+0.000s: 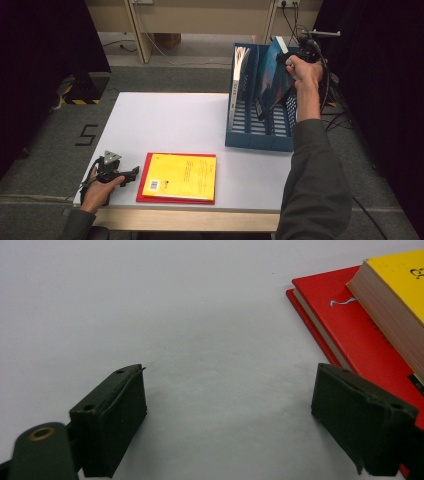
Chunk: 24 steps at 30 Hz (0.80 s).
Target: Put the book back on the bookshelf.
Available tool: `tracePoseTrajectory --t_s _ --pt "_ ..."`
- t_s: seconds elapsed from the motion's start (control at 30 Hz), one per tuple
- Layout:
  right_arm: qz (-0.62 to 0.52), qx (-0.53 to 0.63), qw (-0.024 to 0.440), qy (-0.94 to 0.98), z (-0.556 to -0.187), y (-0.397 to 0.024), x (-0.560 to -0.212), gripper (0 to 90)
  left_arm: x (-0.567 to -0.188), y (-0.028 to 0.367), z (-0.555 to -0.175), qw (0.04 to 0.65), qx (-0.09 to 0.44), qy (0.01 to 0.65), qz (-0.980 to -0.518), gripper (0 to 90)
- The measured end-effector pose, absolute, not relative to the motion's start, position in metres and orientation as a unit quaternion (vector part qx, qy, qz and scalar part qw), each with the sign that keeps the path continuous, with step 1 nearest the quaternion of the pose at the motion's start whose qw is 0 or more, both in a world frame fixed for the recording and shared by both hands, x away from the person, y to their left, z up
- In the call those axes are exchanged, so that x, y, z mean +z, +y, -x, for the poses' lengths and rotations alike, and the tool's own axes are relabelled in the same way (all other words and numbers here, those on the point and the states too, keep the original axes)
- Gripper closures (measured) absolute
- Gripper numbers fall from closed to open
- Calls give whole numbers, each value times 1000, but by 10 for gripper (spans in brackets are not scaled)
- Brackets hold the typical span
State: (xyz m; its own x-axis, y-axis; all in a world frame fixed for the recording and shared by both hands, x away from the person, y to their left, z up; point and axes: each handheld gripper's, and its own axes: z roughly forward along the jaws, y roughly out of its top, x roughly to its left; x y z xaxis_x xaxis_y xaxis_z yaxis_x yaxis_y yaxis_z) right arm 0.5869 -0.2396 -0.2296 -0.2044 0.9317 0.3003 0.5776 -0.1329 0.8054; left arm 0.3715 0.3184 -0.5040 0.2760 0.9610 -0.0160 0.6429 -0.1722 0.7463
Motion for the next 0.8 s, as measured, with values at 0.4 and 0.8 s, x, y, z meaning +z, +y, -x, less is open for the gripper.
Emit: tracePoseTrajectory --t_s 0.4,0.8 --pt "-619 424 167 640 -613 -221 -277 721 -504 318 -371 332 243 551 -726 133" --pt "-608 465 139 629 -613 -221 -283 651 -504 318 -371 333 244 550 -726 140"
